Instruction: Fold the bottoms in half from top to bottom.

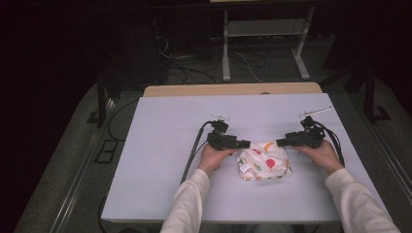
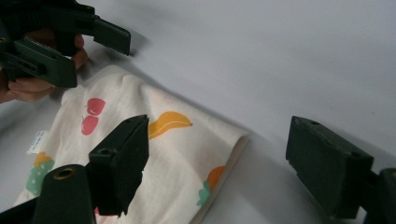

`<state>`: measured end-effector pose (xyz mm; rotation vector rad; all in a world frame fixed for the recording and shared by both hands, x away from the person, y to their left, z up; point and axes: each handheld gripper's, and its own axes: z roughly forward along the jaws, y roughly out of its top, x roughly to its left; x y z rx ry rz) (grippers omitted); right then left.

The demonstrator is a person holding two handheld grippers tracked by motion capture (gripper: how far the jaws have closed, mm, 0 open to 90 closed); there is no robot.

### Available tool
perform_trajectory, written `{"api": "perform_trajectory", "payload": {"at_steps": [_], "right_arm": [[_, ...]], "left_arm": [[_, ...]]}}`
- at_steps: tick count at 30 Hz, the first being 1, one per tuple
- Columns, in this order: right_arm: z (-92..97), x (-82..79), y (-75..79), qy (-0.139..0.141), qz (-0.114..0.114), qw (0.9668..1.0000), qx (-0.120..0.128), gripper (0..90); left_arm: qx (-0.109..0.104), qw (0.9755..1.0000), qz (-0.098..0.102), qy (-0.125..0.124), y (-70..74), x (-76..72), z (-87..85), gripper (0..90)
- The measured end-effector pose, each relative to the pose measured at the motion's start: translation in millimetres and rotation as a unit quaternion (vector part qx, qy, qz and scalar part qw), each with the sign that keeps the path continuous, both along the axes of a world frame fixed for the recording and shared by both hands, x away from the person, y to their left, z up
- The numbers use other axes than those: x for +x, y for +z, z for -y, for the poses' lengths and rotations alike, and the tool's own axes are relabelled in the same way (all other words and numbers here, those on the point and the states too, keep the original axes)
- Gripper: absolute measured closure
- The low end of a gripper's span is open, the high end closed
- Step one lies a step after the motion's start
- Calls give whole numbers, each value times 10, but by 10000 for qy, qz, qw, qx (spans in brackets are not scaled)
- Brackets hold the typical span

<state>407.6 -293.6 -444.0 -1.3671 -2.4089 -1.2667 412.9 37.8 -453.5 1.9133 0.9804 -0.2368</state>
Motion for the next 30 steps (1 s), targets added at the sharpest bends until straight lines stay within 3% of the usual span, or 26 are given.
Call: {"api": "perform_trajectory", "payload": {"at_steps": [8, 16, 19, 21, 23, 25, 30], "right_arm": [[-4, 32, -33, -57, -18, 9999, 104, 352], [-24, 66, -89, -74, -20, 9999, 99, 542], [-40, 67, -91, -71, -10, 9999, 97, 641], [-57, 63, -90, -40, -33, 9999, 90, 733], [-62, 59, -88, -38, -43, 9999, 87, 768], [-63, 40, -70, -71, -69, 9999, 62, 851], [-44, 19, -26, -139, -26, 9999, 67, 866]], "left_arm": [[-125, 9998, -171, 58, -50, 37, -18, 332], [-188, 9993, -302, 124, -94, 54, 3, 454], [-178, 9992, -363, 68, -110, 52, 15, 530], [-216, 9989, -426, -34, -120, 48, 24, 635], [-166, 9989, -409, -149, -121, 36, 38, 664], [-109, 9991, -332, -228, -108, 27, 37, 772], [57, 9995, -116, -300, -46, -2, 16, 809]]}}
